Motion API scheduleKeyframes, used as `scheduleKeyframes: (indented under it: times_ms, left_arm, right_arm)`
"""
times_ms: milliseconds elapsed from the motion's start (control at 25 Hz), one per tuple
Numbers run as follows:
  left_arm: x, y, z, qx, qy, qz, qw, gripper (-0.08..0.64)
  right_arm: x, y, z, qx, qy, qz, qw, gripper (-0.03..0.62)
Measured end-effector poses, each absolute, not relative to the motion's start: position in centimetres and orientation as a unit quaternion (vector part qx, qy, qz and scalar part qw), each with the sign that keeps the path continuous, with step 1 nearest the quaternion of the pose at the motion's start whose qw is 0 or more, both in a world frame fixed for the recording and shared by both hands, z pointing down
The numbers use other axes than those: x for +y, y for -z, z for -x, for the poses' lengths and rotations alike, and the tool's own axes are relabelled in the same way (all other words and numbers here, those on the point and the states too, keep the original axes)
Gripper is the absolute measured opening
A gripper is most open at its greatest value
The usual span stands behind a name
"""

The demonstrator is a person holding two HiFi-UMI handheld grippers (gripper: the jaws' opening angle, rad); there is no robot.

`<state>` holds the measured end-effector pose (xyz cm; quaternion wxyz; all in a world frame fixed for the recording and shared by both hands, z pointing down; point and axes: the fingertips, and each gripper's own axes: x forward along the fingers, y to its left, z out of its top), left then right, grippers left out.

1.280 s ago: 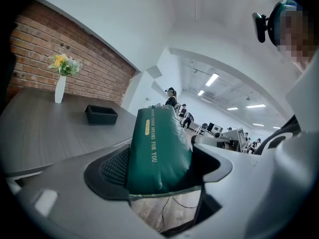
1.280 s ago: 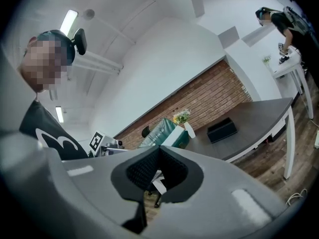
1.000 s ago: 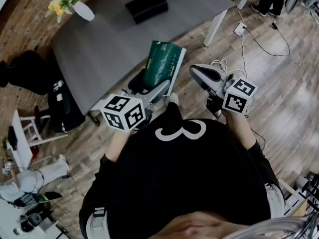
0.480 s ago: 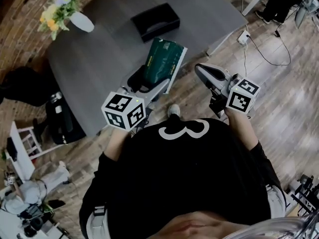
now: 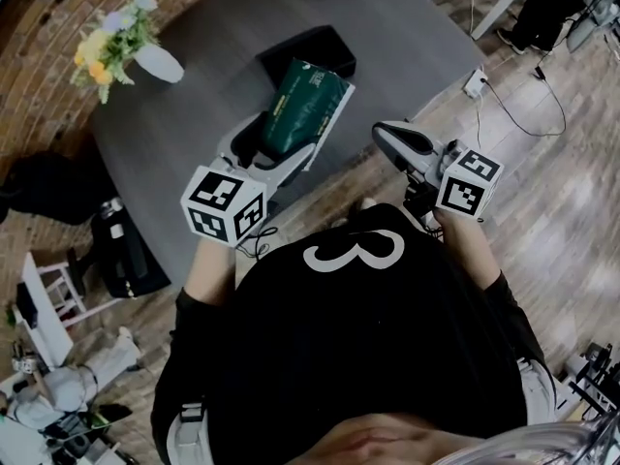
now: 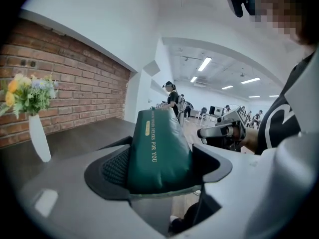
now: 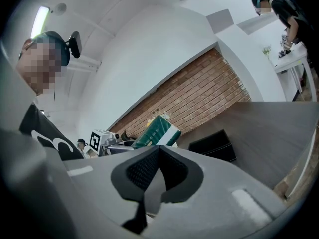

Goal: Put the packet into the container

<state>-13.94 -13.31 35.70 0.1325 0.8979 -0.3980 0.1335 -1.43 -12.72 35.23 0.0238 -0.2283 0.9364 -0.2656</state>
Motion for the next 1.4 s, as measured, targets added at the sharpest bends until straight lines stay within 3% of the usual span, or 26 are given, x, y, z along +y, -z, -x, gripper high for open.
scheduleKeyframes:
  times_ms: [880,1400]
  left_arm:
    - [-27.7,-35.2,13.7,-0.365,-0.269,-0.891,-0.012,0.41]
    - [-31.9,-41.2,14.1,-0.295,-0.332,-0.896,-0.002,0.41]
  right_arm:
    - [-25.6,-36.7,-0.4,0.931,0.307,0.198,0.016,0.002]
    - [-29.3,-37.5,-0.6,0.911,0.369,0.179,0.052,0.002]
